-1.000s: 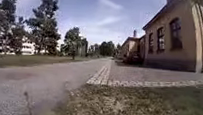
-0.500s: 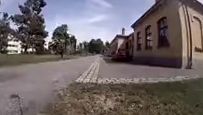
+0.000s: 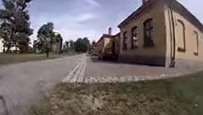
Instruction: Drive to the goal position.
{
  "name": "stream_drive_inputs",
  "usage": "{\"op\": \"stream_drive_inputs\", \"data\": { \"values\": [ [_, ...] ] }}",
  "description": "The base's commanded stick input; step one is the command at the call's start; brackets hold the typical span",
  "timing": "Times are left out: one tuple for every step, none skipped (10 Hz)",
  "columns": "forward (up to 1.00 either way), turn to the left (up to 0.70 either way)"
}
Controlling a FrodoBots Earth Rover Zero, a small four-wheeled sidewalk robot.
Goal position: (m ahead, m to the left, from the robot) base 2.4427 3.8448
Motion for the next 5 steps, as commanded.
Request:
{"op": "stream_drive_inputs", "data": {
  "values": [
    [0.00, -0.70],
    [0.00, -0.70],
    [0.00, -0.70],
    [0.00, -0.70],
    [0.00, -0.70]
  ]
}}
